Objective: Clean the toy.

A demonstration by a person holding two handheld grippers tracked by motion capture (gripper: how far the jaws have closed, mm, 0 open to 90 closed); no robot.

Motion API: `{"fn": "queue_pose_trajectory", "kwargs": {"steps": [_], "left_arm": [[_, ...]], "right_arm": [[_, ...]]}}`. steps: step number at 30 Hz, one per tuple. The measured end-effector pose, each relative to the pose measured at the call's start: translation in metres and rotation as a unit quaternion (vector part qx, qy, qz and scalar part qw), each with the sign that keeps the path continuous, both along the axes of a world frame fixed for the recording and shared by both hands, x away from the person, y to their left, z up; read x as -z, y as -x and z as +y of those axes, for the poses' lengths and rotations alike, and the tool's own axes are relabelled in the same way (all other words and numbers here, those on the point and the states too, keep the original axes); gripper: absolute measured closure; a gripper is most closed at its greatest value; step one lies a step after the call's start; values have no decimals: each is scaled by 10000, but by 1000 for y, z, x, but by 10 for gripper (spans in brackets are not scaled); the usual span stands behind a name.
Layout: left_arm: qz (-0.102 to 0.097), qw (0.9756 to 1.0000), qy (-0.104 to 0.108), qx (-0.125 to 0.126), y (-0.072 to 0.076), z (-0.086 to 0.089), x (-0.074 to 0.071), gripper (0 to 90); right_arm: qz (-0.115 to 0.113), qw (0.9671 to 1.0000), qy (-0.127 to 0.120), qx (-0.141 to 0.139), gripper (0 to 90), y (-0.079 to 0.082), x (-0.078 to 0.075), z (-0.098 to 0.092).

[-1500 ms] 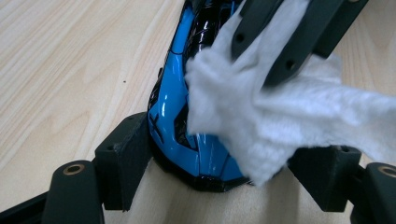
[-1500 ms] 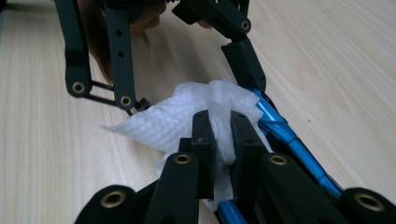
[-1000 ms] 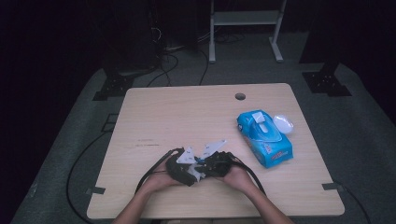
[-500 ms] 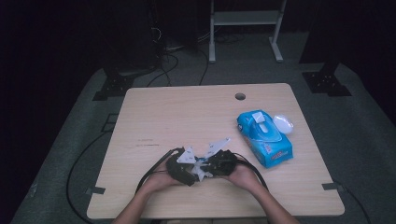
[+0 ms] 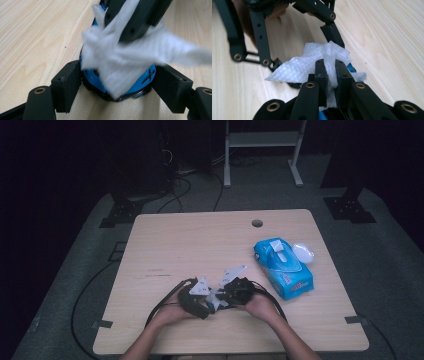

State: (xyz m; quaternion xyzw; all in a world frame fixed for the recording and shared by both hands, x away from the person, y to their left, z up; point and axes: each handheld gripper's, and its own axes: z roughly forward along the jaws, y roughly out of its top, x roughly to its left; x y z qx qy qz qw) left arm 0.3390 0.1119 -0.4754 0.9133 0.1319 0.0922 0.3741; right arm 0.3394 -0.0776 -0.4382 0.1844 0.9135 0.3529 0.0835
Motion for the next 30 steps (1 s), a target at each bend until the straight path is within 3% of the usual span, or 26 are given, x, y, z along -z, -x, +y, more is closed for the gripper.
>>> {"fn": "queue_pose_trajectory", "kwargs": {"steps": [5,9,13,20,23,27,30], "left_arm": [[6,10000,10,-8,0,1,0,253],[6,10000,34,-12,0,1,1,254],[6,10000,5,-7,0,0,0,254],[14,10000,33,-24,0,1,1,254],[4,10000,19,-18,0,0,0,254],[3,10000,22,-15,0,0,1,254],[22,10000,25,-17,0,0,0,254]], "right_arm": [[-227,9996,109,-149,819,2,6,22],[-372,9992,116,72,819,-2,3,9],[-261,9987,-22,433,820,-10,1,-5],[-343,9993,2,164,819,-6,7,14],[-515,9979,88,381,820,-8,4,4],[-394,9979,5,518,821,-11,4,-2],[-357,9989,-37,298,821,-7,6,7]]}}
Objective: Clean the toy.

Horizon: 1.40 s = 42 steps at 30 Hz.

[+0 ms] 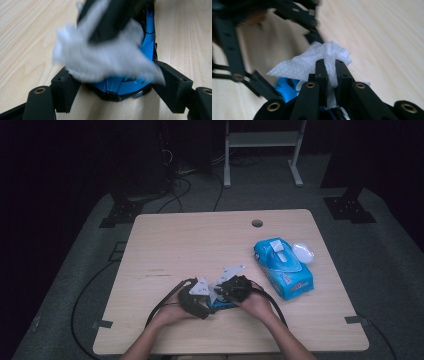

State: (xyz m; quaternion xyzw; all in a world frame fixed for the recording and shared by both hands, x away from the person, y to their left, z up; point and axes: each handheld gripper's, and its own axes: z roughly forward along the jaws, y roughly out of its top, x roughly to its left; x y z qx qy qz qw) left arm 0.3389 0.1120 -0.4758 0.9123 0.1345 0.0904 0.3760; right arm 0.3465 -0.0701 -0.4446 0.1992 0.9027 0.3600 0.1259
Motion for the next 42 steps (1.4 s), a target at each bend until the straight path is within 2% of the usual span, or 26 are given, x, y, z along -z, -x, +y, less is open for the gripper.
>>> {"fn": "queue_pose_trajectory", "kwargs": {"steps": [4,7,9,13,16,22,27,31,35,37,42], "left_arm": [[0,10000,31,-16,0,1,1,254],[4,10000,15,4,0,0,0,254],[22,10000,37,7,0,1,1,254],[3,10000,-4,24,0,1,0,254],[-2,10000,9,-4,0,0,0,254],[-22,10000,0,-3,0,0,0,254],[-6,10000,7,-11,0,1,0,254],[-15,10000,3,-5,0,0,0,254],[-22,10000,7,8,0,1,0,254],[-24,10000,-6,14,0,1,0,254],[-9,10000,13,-10,0,0,0,254]], "right_arm": [[52,9996,-70,-269,821,3,5,11],[275,9992,-205,-228,821,2,5,9],[412,9979,-287,-417,820,5,7,13],[172,9973,39,-709,820,12,7,25],[180,9983,28,-556,821,9,4,18],[-45,10000,51,10,822,-3,-3,-8],[37,9998,-33,198,822,-8,-3,-17],[-25,9999,123,107,794,-7,-6,-13],[182,9998,35,24,667,-5,-14,-17],[360,9993,-53,-35,609,-5,-15,-18],[290,9994,36,-162,532,-3,-8,-4]]}}
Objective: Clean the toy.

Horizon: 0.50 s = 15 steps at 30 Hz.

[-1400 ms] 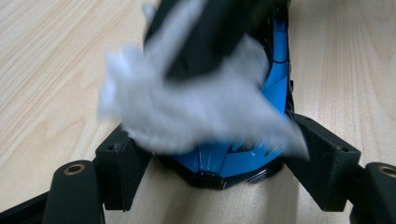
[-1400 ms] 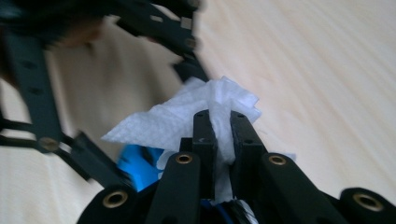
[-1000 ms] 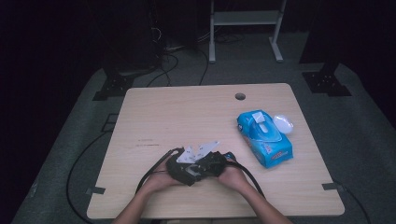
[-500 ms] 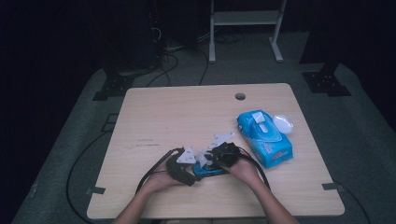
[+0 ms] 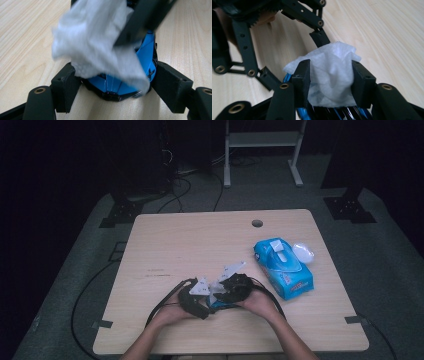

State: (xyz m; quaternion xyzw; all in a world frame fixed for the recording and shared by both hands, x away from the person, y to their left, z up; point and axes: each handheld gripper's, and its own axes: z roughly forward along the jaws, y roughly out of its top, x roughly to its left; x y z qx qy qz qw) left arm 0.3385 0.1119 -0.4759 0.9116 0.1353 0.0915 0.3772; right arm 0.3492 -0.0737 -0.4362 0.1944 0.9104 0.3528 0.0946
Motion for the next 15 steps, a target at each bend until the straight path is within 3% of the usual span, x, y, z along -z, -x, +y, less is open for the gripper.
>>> {"fn": "queue_pose_trajectory", "kwargs": {"steps": [4,7,12,15], "left_arm": [[-4,10000,-13,6,0,0,0,254],[5,10000,1,12,-1,0,0,254],[-1,10000,-7,1,0,0,0,254],[6,10000,-3,8,0,0,0,254]], "right_arm": [[-227,9996,133,72,589,0,10,13],[-503,9985,128,162,734,3,12,15],[-419,9988,127,218,783,3,9,9],[-383,9992,108,79,787,9,9,13]]}}
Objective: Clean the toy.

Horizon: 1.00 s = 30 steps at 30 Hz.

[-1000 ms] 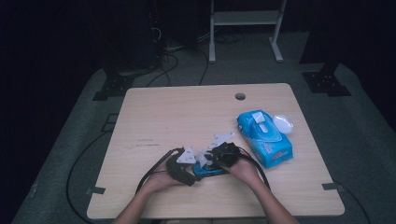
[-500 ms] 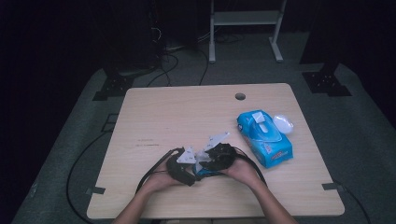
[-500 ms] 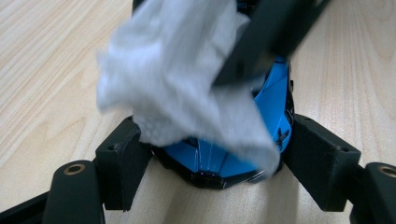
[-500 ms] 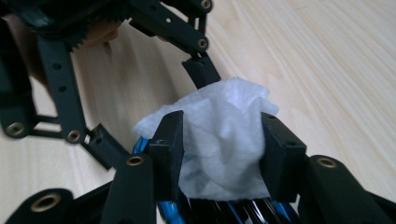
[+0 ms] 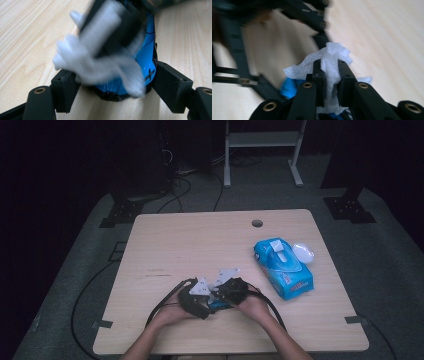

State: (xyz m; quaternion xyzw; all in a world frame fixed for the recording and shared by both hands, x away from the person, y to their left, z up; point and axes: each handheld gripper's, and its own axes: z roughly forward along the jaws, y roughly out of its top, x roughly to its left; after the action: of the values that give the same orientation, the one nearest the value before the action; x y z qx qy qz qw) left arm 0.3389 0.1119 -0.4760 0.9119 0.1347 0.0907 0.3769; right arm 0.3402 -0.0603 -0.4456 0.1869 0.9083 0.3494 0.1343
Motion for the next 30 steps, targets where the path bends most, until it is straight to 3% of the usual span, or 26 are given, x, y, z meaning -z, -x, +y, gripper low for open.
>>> {"fn": "queue_pose_trajectory", "kwargs": {"steps": [5,9,12,17,20,26,30], "left_arm": [[-14,10000,-25,17,0,1,0,253],[-7,10000,7,-14,0,0,0,253],[-28,10000,2,-18,1,0,0,253],[-7,10000,-1,-9,0,0,0,253],[-28,10000,-11,-6,0,0,0,253],[9,10000,9,-32,0,1,0,253],[-26,10000,2,-15,0,1,0,253]], "right_arm": [[173,9990,-96,-396,788,7,5,13],[-10,9998,83,-205,789,3,0,6],[-15,9999,-21,119,790,-5,-3,-10],[-112,9994,65,319,791,-4,-9,-32],[52,9989,-57,459,791,-6,-9,-43],[78,9991,-223,365,790,-7,-4,-31],[237,9985,-273,417,791,-14,-4,-38]]}}
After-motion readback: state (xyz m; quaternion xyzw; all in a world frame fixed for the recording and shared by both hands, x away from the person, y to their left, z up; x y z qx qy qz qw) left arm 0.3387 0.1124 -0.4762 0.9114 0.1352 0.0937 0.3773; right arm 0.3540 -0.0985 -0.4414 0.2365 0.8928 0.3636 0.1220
